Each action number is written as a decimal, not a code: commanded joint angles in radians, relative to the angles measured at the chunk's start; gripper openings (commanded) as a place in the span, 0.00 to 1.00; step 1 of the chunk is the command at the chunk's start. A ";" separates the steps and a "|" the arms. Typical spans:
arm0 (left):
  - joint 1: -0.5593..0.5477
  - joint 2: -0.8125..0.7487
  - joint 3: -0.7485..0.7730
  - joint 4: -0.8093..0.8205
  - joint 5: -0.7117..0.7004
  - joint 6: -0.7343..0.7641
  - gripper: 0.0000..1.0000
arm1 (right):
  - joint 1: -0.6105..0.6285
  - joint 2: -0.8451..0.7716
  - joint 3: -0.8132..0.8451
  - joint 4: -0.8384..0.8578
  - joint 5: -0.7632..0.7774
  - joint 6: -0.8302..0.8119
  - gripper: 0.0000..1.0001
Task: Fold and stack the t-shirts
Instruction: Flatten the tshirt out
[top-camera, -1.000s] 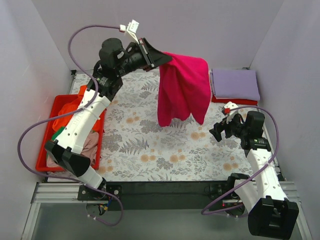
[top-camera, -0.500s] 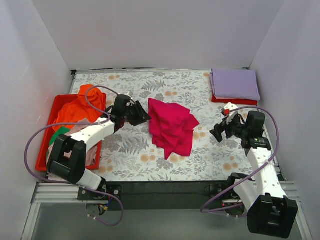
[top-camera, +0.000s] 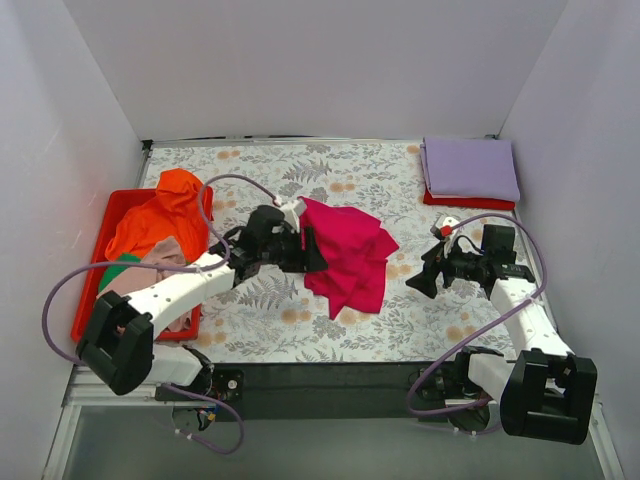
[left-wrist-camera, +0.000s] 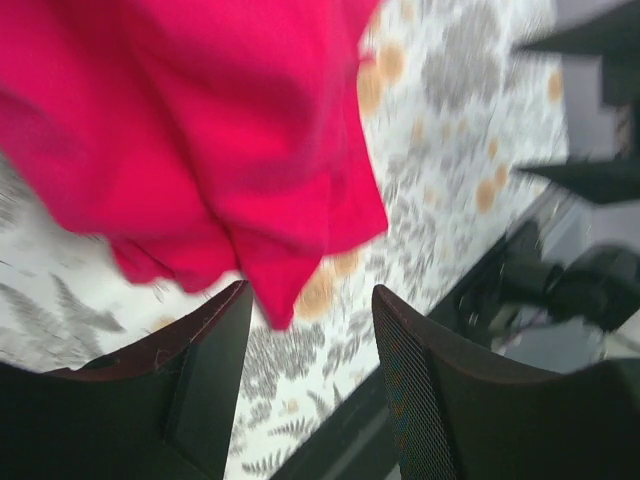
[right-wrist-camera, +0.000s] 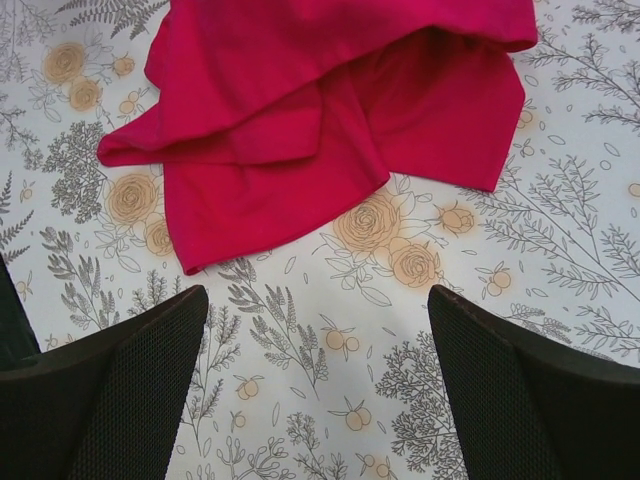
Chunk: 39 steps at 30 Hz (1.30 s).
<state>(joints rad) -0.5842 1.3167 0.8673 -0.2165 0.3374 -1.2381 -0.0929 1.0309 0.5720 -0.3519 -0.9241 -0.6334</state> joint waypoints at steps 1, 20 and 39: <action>-0.142 0.044 -0.042 -0.037 -0.021 0.002 0.50 | 0.010 0.017 0.014 -0.018 -0.036 -0.011 0.96; -0.381 0.332 0.127 -0.152 -0.304 0.014 0.45 | 0.010 0.054 0.009 -0.007 -0.002 -0.002 0.96; -0.342 0.130 0.100 -0.138 -0.392 -0.079 0.00 | 0.235 0.208 0.101 -0.018 0.177 0.031 0.85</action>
<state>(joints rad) -0.9756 1.6024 1.0187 -0.4290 -0.0853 -1.2617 0.0681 1.1957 0.5980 -0.3645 -0.8310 -0.6170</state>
